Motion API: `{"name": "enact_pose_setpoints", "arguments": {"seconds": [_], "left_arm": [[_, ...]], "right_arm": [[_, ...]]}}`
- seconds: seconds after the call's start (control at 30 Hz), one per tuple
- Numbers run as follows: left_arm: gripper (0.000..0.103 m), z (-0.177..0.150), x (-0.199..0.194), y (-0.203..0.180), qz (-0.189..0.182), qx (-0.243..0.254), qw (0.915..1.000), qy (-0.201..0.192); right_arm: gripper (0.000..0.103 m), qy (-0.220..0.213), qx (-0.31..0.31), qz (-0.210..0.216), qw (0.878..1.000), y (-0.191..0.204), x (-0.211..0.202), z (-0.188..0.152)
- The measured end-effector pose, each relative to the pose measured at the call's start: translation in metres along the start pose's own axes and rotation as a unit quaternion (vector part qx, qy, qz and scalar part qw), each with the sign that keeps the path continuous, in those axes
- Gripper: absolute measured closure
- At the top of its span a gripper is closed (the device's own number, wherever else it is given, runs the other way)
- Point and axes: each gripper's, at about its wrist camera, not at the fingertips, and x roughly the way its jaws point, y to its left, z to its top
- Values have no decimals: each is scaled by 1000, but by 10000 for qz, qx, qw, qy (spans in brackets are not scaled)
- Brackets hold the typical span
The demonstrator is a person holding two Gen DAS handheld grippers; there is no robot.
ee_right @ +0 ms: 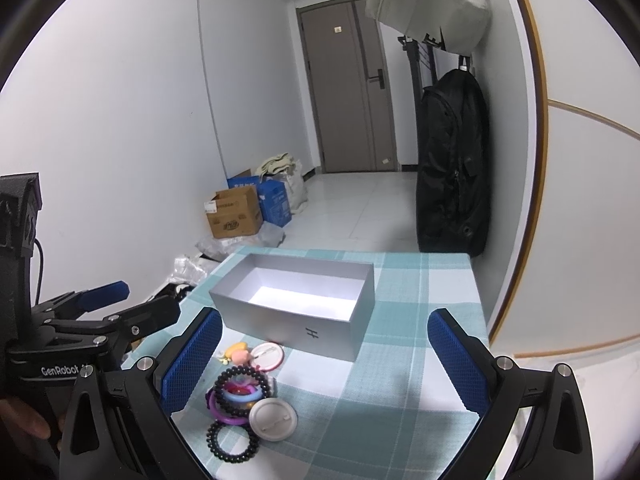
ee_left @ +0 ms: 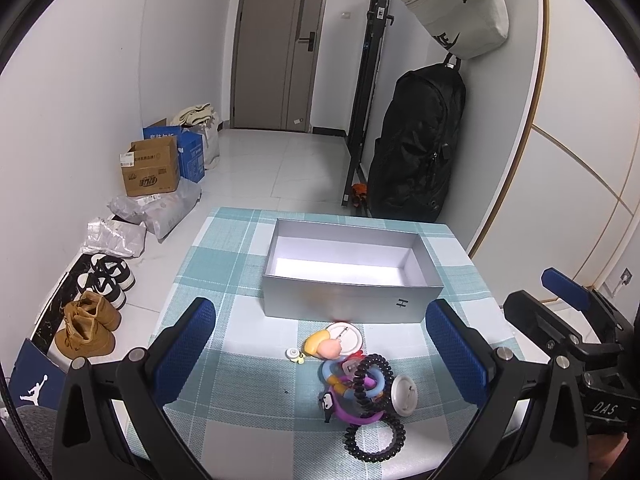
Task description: Organize jewelry
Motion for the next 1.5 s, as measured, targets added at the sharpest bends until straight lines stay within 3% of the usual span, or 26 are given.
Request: {"name": "enact_pose_setpoints", "arguments": {"seconds": [0.2,0.43,0.53,0.67,0.73,0.93,1.5], "left_arm": [[1,1,6,9,-162,-113,9997,144],[1,2,18,34,-406,-473,9971,429],[1,1,23,43,-451,-563,9959,546],[1,-3,28,55,-503,-721,9935,719],[1,-5,31,60,-544,-818,9918,816],[1,-5,33,69,-613,-926,9898,897],[2,-8,37,67,-947,-853,9866,1017]], "right_arm": [[0,213,-51,214,9995,-1,6,-3],[2,978,-172,869,9913,3,27,-19],[7,1381,-275,1103,9839,8,39,-30],[27,1977,-323,1289,9712,10,58,-47],[29,2170,-322,1302,9669,10,64,-53],[31,2360,-457,1341,9614,14,70,-61],[61,2564,-844,1289,9542,20,85,-64]]}}
